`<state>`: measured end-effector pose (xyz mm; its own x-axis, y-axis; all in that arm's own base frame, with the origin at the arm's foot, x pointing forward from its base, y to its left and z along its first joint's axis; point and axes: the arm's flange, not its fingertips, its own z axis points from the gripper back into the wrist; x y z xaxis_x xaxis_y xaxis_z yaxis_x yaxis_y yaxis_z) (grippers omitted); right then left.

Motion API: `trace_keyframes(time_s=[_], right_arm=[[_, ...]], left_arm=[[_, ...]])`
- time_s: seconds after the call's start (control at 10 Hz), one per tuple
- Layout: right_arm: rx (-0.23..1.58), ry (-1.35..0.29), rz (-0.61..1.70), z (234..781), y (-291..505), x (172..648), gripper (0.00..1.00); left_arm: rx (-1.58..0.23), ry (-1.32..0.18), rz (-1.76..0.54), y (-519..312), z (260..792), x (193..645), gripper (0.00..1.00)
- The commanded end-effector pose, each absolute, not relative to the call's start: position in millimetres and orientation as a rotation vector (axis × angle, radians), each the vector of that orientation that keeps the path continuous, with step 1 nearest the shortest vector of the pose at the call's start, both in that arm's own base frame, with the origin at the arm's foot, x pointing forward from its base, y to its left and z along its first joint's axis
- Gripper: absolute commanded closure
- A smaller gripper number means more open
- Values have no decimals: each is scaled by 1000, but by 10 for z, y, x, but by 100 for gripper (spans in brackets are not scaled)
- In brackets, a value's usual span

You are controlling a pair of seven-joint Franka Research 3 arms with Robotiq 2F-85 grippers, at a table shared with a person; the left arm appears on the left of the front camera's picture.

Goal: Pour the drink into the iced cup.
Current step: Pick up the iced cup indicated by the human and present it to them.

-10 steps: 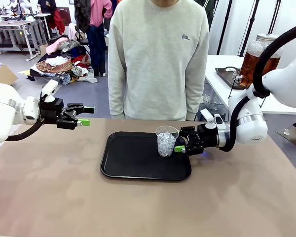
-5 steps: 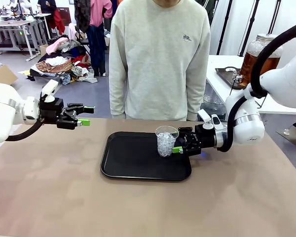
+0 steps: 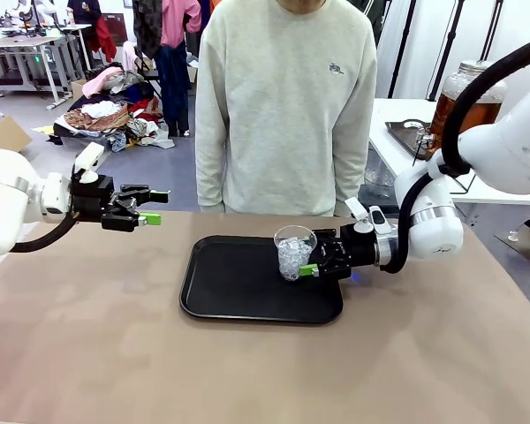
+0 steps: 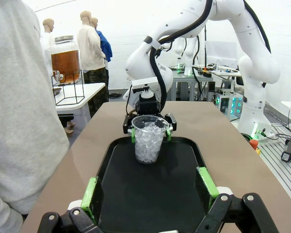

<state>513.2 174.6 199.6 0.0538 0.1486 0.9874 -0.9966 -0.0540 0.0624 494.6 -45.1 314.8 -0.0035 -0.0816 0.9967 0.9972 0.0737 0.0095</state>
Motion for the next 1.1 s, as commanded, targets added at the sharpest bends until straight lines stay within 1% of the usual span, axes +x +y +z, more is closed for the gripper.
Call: trace_keyframes(time_s=[0.0, 0.3, 0.5, 0.9, 1.0], right_arm=[[1132, -1062, 1245, 1964, 1875, 5198, 0], [1118, -1089, 1151, 1934, 1930, 5235, 0], [1127, -1077, 1107, 1893, 1970, 5258, 0], [1175, -1052, 1092, 1879, 2023, 5261, 0], [1194, -1044, 1099, 1891, 2048, 5245, 8]], left_arm=[[-1092, -1190, -1198, -455, 3156, 4945, 0], [-1092, -1190, -1198, -455, 3156, 4945, 0], [-1092, -1190, -1198, -455, 3156, 4945, 0], [-1092, -1190, -1198, -455, 3156, 4945, 0], [-1092, -1190, -1198, -455, 3156, 4945, 0]])
